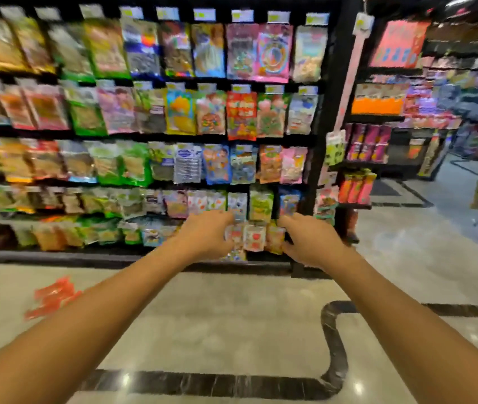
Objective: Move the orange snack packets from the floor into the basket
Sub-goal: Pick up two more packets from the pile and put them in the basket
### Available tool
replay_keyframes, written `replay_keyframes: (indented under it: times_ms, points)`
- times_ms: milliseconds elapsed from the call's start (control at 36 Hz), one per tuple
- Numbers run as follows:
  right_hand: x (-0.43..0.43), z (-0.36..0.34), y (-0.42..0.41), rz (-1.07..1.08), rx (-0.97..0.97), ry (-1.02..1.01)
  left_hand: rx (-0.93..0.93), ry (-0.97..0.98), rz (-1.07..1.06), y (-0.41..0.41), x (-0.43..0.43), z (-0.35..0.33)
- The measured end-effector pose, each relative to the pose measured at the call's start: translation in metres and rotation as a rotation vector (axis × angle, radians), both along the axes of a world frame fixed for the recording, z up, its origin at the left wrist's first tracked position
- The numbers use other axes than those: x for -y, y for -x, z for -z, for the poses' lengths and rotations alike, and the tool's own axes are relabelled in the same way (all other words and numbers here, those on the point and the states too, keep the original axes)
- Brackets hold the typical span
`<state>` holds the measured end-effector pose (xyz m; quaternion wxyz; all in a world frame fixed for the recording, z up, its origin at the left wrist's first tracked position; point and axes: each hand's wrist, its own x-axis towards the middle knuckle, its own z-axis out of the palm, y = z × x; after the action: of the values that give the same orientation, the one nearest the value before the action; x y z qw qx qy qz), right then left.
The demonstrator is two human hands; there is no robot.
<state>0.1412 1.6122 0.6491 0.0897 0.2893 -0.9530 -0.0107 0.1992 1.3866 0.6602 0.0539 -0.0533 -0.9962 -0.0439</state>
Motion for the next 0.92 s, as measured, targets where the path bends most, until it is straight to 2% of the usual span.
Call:
replay_keyframes:
  times_ms: [167,389,639,917]
  points:
    - [0.190,0.006,0.003,-0.181,0.031,-0.086,0.028,-0.022,-0.256,-0.045,0.172,0.012]
    - [0.402,0.032,-0.005,-0.324,0.097,-0.087,0.074,-0.009,-0.438,-0.099,0.377,0.026]
    - [0.552,0.058,0.007,-0.433,0.189,-0.095,0.134,-0.050,-0.554,-0.118,0.518,0.056]
    - [0.691,0.101,0.091,-0.485,0.240,-0.117,0.187,-0.122,-0.629,-0.046,0.642,0.106]
